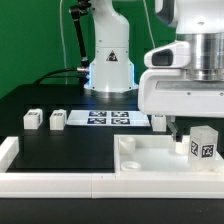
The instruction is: Assemble square table
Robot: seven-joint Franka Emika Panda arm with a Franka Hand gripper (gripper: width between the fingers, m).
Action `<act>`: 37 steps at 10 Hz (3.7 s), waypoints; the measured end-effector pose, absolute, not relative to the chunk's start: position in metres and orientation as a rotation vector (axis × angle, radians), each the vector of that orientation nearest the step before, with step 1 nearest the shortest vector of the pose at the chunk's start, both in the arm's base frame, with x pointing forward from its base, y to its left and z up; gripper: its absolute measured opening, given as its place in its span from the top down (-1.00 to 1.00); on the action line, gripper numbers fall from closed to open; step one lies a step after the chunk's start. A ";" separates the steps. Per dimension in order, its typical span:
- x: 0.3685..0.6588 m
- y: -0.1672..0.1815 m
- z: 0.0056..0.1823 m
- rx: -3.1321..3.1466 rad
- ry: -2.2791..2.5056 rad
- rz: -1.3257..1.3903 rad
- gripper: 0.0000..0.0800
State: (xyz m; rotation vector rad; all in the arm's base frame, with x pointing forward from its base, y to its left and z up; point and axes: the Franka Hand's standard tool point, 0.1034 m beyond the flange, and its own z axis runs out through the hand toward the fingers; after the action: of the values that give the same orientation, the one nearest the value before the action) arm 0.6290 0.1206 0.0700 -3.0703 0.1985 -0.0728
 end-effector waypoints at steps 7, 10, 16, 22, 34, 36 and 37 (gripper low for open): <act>0.631 0.118 0.068 -3.048 0.353 -0.077 0.28; 0.633 0.116 0.069 -2.937 0.859 0.010 0.28; 0.632 0.118 0.068 -2.486 1.760 0.168 0.27; 0.629 0.118 0.068 -1.789 2.454 0.091 0.27; 0.618 0.127 0.118 -1.814 2.379 0.091 -0.62; 0.617 0.128 0.113 -1.823 2.378 0.091 -0.62; 0.617 0.128 0.113 -1.824 2.377 0.091 -0.62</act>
Offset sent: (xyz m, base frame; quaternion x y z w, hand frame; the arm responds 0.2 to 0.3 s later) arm 0.0000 0.0000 0.0000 0.0000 0.0000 0.0000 1.0000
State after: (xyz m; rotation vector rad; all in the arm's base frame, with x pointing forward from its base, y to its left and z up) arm 0.6174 0.1282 0.1128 -1.8239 2.3772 0.0912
